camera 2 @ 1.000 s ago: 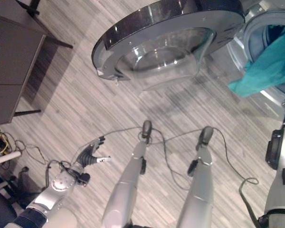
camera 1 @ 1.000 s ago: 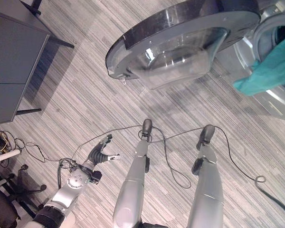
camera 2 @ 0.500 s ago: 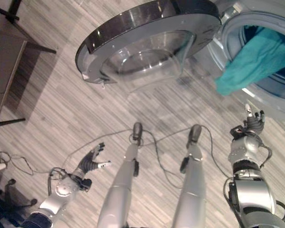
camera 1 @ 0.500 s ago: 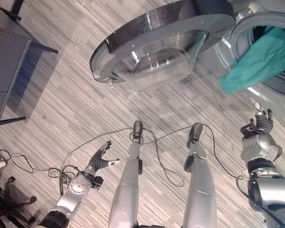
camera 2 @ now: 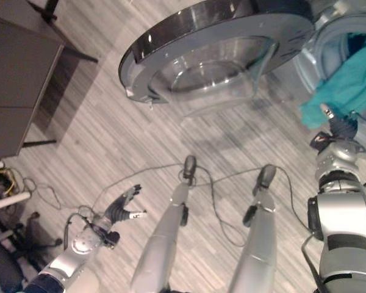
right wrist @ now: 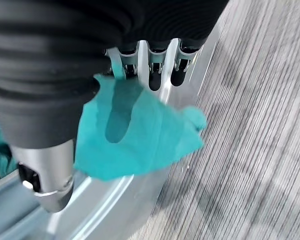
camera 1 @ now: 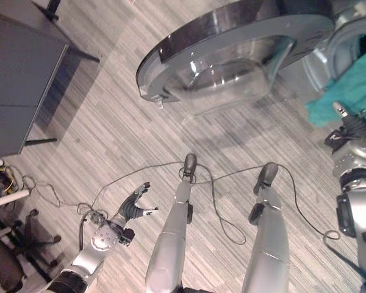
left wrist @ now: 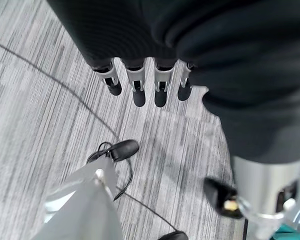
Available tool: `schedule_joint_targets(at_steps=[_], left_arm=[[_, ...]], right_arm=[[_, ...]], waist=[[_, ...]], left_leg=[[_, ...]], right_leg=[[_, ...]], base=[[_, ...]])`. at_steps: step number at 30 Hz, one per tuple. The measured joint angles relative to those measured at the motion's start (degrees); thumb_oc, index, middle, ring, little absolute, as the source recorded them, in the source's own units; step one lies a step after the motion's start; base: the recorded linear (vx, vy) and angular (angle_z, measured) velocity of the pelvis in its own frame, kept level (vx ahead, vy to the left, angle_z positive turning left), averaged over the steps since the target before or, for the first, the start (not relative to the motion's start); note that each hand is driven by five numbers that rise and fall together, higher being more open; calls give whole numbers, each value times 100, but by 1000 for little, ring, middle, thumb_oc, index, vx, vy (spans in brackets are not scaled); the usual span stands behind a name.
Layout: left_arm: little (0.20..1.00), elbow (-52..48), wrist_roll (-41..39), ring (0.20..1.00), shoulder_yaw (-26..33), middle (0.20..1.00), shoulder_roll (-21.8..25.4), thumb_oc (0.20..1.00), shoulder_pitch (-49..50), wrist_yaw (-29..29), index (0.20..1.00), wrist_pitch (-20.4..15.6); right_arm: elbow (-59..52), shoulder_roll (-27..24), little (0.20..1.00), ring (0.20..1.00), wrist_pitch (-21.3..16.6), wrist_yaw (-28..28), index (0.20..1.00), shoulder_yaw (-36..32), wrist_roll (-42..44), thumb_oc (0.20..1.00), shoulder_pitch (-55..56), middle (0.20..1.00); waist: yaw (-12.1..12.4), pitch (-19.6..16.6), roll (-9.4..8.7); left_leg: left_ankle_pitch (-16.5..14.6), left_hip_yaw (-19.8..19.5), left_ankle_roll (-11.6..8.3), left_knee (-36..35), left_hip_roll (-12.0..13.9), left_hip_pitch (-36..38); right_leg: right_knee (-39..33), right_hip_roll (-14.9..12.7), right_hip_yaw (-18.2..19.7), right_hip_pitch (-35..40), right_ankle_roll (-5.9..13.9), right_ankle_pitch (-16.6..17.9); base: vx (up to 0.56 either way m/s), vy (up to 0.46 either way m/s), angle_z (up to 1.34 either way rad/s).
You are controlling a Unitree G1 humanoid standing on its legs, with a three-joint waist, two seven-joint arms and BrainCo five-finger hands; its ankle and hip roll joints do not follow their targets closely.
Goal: Grab the laundry basket,head to the washer,open it,put in the laundry and shut it.
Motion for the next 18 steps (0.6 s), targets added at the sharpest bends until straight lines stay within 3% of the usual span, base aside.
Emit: schedule_joint_targets(at_steps=[8,18], left_arm=[[1000,-7,-42,1000,11,1000,-4,1000,-19,9,1000,-2],[1000,-222,-253,1000,42,1000,6,1000,-24,43,1000,-5]], right_arm=[[18,-160,1000,1000,5,-113,1000,-81,74,1000,-96,1000],[155,-391,1000,1000,-59,-475,1000,-530,796,1000,-463,1000]], waist=[[55,-2,40],[74,-24,90]], left_leg=[[8,-78,7,33,-64,-216],[26,-90,17,25,-131,-461]], right_leg=[[123,-90,-37,-200,28,-96],[442,-183,23,-602,10,-221]], base=[[20,-17,6],[4,-4,3]])
